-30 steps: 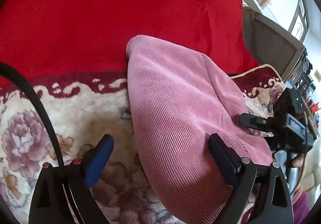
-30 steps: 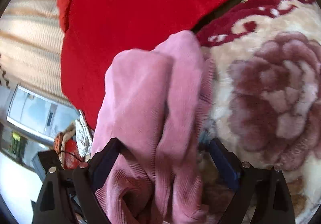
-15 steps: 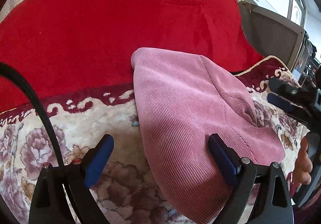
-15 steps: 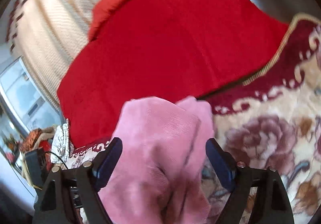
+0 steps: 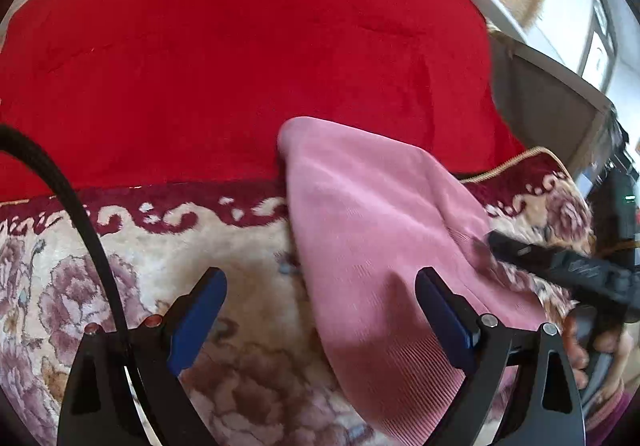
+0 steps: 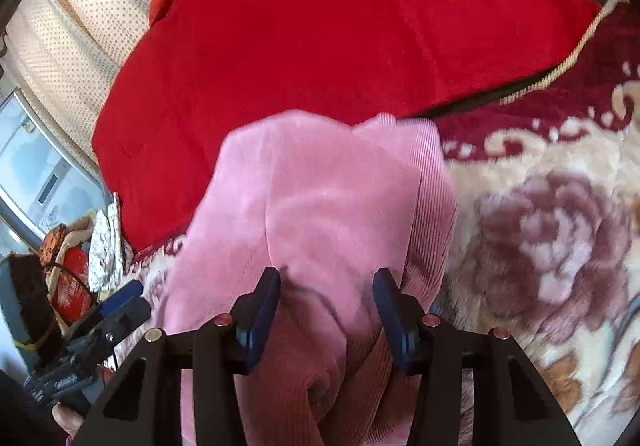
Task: Fold large clothes
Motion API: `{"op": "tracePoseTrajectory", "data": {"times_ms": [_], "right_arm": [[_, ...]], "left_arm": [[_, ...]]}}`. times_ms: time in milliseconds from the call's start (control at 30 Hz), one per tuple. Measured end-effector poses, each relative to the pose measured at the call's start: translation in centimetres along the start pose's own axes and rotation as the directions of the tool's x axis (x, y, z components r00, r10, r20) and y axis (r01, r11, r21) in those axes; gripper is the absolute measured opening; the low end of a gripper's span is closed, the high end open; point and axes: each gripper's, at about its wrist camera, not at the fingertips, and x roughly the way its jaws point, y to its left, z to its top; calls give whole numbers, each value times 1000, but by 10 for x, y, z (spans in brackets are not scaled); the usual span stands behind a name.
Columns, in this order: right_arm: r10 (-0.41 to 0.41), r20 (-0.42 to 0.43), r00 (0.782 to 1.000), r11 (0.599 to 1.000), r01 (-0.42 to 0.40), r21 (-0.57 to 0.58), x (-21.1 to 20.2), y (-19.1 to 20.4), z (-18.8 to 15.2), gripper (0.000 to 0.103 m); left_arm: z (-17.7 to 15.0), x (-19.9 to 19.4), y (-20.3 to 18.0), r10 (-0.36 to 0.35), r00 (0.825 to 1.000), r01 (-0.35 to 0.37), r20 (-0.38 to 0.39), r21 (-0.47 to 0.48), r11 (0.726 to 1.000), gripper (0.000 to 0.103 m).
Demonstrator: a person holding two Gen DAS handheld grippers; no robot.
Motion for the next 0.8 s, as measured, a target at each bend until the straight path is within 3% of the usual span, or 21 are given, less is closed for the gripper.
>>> {"op": "tracePoseTrajectory", "data": {"times_ms": [200, 300, 467, 800], "right_arm": [[-27, 58, 998, 999, 28, -22, -9, 4, 38, 53], [-22, 20, 1000, 1000, 22, -15, 11, -1, 53, 53], [-100, -84, 991, 995, 98, -28, 62, -20, 55, 49], [-59, 16, 998, 995, 60, -77, -7, 4, 40, 49]], "left_arm": [[9, 26, -2, 46, 998, -44, -43, 41, 998, 95], [-1, 36, -16, 95, 994, -89, -43, 136, 987, 96], [-9, 32, -30, 167, 986, -168, 21, 216, 962, 96], [-14, 25, -28, 198, 979, -202, 42, 202, 958, 96]]}}
